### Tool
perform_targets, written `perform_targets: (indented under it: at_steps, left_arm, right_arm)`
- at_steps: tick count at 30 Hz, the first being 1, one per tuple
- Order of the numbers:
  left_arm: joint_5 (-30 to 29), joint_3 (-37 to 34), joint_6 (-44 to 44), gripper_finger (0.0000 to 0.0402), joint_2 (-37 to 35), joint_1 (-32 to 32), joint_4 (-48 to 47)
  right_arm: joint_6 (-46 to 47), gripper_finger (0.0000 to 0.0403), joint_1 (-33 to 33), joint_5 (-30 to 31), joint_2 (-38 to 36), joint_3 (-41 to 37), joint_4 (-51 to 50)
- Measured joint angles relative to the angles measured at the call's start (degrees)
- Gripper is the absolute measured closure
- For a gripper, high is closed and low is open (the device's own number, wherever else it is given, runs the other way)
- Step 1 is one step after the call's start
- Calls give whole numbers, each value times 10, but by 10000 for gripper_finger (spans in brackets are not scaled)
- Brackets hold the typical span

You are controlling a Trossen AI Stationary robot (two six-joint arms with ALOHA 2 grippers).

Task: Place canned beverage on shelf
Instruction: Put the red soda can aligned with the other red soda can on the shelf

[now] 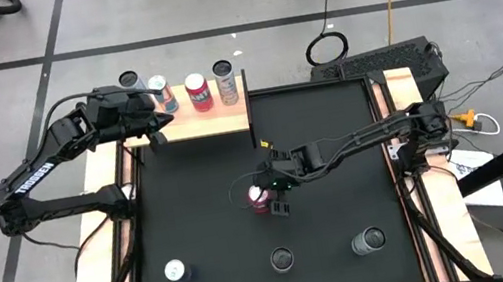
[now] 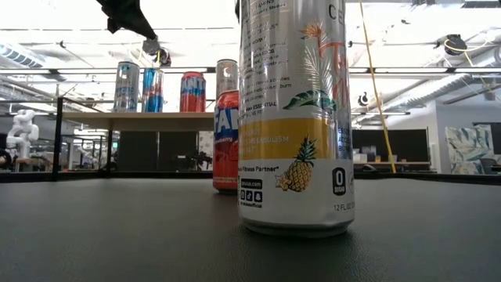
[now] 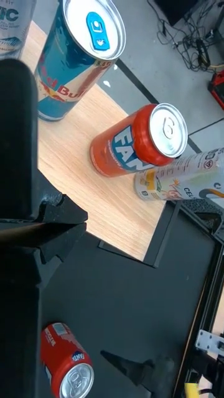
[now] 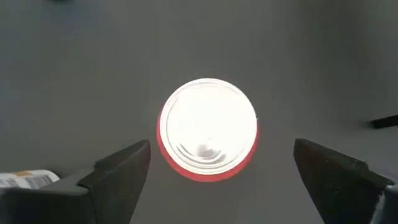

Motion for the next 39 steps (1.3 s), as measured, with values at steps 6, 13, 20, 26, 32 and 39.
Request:
perform_targets:
  at_steps: [6,13,20,26,32,39]
  left_arm:
    - [0,0,0,401,0,0,0]
    - [0,0,0,401,0,0,0]
    - [0,0,0,401,0,0,0]
    - [0,0,0,401,0,0,0]
    - [-1,0,0,401,0,0,0]
    - [-1,0,0,401,0,0,0]
  right_arm:
    - [-2,25,0,-28,22,0,2]
    - [-12,26,-3,-26,22,0,35]
    - [-12,27,-8,-26,36,0,46]
    - [-17,28,-8,-28,64,0,54]
    - [-25,41,-8,-30,65,0,45]
    - [-28,129,-8,-30,64,0,43]
